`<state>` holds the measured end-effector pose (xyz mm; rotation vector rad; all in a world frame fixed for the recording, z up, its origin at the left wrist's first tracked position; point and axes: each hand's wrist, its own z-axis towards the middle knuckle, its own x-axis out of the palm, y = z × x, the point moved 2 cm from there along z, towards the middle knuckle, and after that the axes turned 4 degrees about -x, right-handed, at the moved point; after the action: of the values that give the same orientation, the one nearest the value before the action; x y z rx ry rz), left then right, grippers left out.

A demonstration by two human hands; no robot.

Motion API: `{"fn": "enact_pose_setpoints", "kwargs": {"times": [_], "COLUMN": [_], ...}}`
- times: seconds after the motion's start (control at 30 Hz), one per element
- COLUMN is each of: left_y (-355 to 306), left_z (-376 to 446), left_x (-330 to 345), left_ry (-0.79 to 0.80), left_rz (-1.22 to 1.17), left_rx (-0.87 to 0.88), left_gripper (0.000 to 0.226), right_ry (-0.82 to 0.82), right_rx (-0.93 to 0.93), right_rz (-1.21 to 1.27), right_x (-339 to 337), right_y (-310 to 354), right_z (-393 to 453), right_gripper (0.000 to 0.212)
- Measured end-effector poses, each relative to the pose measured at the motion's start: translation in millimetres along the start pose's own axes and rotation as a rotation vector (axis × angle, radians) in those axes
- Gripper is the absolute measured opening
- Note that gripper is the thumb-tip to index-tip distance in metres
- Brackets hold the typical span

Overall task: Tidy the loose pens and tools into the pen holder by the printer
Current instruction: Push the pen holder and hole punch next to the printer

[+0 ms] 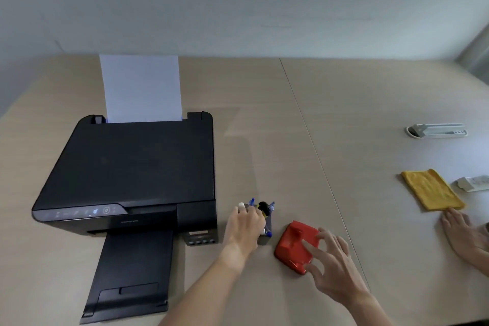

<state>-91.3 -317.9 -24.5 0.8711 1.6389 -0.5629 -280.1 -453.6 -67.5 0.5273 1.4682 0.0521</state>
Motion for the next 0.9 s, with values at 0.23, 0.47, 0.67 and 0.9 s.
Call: {"fn": "enact_pose_setpoints", "kwargs": {"times": [0.23,0.47,0.67,0.9], "left_y": [21,50,70,91], "left_z": [50,92,125,170], "left_x": [-13,-21,-28,-35], "left_ry": [0.032,0.042,0.022,0.011], "left_rz": [-0.034,-0.025,-0.042,-0.088], "left_rx": [-0.099,-0.139,-0.179,-0.253], "left_gripper": [0.026,0.028,0.022,0.025], "right_ry": [-0.048,-0.021,-0.015,-0.013], "right_rx": [0.163,0.238,0.205,0.194], "right_rz": [0.021,0.003,0.005,-0.010], "right_x": [12,18,21,23], "right_y": [8,29,27,22], "right_z": [65,138,193,257], "right_gripper": [0.045,0.040,0.038,0.036]}}
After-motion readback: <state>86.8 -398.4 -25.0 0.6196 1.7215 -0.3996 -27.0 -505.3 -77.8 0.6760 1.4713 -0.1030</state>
